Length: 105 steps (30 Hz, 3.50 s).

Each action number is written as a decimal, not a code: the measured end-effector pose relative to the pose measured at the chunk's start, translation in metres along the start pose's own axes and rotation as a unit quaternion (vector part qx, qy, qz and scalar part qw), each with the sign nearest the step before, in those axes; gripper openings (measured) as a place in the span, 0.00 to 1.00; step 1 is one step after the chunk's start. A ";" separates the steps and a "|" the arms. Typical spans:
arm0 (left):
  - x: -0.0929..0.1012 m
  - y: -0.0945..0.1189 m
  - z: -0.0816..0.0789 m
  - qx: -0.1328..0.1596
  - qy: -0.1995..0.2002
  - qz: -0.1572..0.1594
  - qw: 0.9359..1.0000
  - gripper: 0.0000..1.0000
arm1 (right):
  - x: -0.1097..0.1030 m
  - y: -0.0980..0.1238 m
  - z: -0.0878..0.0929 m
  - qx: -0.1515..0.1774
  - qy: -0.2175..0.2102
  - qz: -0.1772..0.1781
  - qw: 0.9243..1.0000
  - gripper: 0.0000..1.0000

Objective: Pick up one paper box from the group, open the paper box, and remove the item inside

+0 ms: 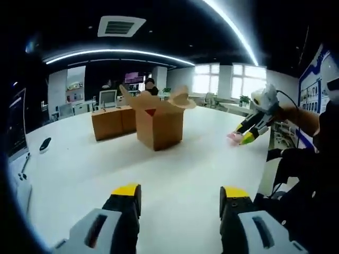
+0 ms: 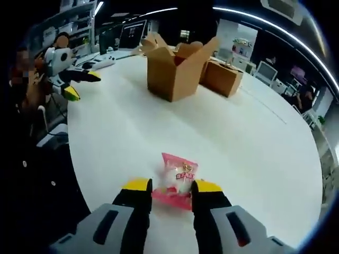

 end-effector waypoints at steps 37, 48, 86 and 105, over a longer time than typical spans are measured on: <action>-0.015 0.034 0.008 0.015 0.016 -0.022 1.000 0.60 | -0.067 -0.087 -0.114 0.094 0.223 -0.125 0.962 0.25; -0.011 0.029 0.006 0.015 0.014 -0.013 1.000 0.60 | -0.064 -0.072 -0.108 0.116 0.205 -0.113 0.965 0.38; -0.027 0.087 -0.058 0.057 0.002 -0.062 0.996 0.68 | 0.024 0.098 -0.038 0.210 -0.017 0.096 0.973 0.56; -0.031 0.102 -0.071 0.076 -0.008 -0.079 0.994 0.68 | 0.035 0.116 -0.018 0.213 -0.037 0.124 0.969 0.59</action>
Point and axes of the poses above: the point that each gripper's makers call its tool centre point, and the gripper's own axes: y roughly backward along the fingers, x roughly to its right, z roughly out of its underside, the point moved 6 cm from there along y, roughly backward along the fingers, and after that the axes turned 11 degrees about y, right-handed, at the moved point
